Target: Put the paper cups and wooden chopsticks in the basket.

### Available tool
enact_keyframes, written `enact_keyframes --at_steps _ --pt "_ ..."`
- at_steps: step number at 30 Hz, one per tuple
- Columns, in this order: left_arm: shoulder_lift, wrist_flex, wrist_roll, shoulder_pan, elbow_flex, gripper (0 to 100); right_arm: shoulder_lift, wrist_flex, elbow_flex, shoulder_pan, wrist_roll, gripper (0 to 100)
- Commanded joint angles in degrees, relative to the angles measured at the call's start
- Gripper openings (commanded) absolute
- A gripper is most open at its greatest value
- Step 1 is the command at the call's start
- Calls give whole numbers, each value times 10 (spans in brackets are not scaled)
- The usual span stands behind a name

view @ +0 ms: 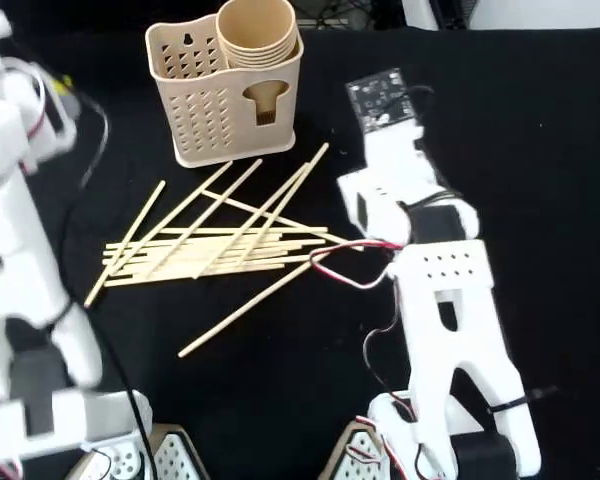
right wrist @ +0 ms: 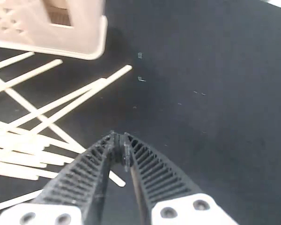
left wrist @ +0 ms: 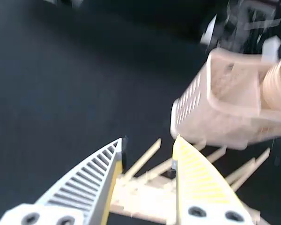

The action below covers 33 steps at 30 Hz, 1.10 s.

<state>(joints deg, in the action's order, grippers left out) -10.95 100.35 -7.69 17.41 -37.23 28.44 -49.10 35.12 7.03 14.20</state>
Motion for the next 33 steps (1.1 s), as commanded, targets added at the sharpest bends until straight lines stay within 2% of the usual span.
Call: enact_keyframes --at_steps 1,4,8,13,18,20,24,30,33 --pt "-139 -62 8 7 285 184 13 55 39 35 11 15" --pt "-249 -177 36 22 519 184 13 127 108 60 60 23" --pt "-398 -332 62 60 803 184 12 182 175 82 80 94" --pt "-538 -437 124 95 1044 184 -37 190 194 127 113 98" --pt "-609 -448 175 138 1149 184 -131 193 189 196 251 99" --pt "-621 -452 210 141 1179 184 -160 193 182 216 280 99" --pt "-627 -452 275 143 1221 184 -195 190 145 225 288 100" --pt "-627 -474 280 145 1258 184 -233 161 95 253 291 206" --pt "-627 -474 280 148 1258 184 -260 156 63 265 293 194"
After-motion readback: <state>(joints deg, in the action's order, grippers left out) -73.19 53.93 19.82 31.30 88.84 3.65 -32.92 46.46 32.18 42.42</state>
